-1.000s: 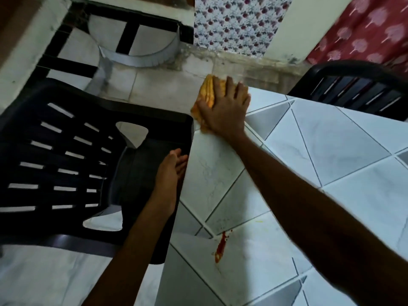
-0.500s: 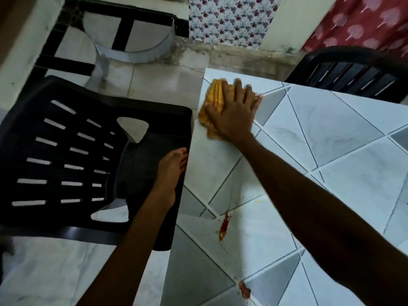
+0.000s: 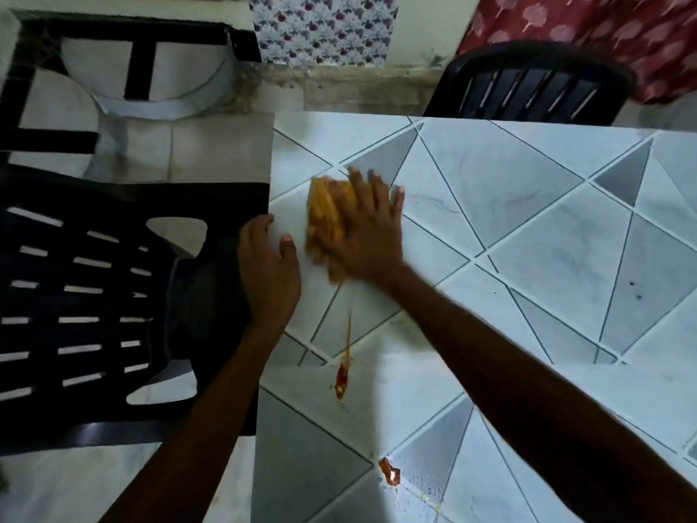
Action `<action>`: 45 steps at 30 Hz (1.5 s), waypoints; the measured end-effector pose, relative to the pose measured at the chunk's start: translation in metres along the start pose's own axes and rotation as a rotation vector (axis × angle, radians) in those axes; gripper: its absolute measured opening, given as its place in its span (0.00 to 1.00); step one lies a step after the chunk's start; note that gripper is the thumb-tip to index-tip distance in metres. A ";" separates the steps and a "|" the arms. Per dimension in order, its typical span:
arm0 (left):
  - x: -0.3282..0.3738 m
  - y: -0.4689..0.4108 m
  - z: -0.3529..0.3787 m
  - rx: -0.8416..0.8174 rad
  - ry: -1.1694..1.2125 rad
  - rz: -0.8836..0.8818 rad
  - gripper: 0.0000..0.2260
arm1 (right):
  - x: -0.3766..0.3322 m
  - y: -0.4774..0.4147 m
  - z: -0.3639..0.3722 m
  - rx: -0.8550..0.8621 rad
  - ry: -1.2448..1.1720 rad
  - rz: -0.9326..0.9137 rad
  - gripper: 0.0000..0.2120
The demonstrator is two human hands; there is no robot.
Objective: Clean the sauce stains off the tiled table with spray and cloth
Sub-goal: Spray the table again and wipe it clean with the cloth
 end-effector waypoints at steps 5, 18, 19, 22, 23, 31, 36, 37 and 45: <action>0.007 0.011 0.052 -0.288 -0.463 0.377 0.27 | 0.108 0.010 -0.025 -0.012 0.005 0.249 0.40; 0.009 -0.020 0.018 -0.396 -0.117 0.149 0.20 | 0.016 0.068 0.003 0.040 -0.025 0.055 0.38; 0.008 -0.018 0.016 -0.393 -0.119 0.137 0.20 | 0.042 0.061 -0.001 0.020 -0.016 0.139 0.38; 0.010 -0.010 0.022 -0.417 -0.182 0.154 0.20 | 0.107 0.094 -0.014 0.006 -0.019 0.363 0.38; 0.011 -0.007 0.024 -0.413 -0.210 0.166 0.20 | 0.117 0.118 -0.017 0.019 -0.024 0.406 0.38; 0.020 -0.017 0.014 -0.445 -0.307 0.181 0.20 | 0.017 0.145 0.006 -0.047 -0.009 0.151 0.37; 0.012 -0.014 0.008 -0.502 -0.134 0.081 0.21 | 0.034 0.053 -0.003 -0.017 -0.016 0.172 0.35; 0.009 -0.013 0.007 -0.485 -0.051 0.025 0.21 | 0.024 0.044 -0.002 -0.021 -0.007 0.173 0.35; 0.012 -0.006 -0.001 -0.493 -0.027 0.059 0.20 | -0.020 0.217 0.013 -0.154 0.073 -0.327 0.32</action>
Point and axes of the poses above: each hand's wrist, its own y-axis away from the middle knuckle, its own z-axis out of the palm, x = y × z, the point moved 8 cm from there along -y, towards the middle knuckle, and after that the axes turned 7 degrees about -x, right-handed, at the moved point
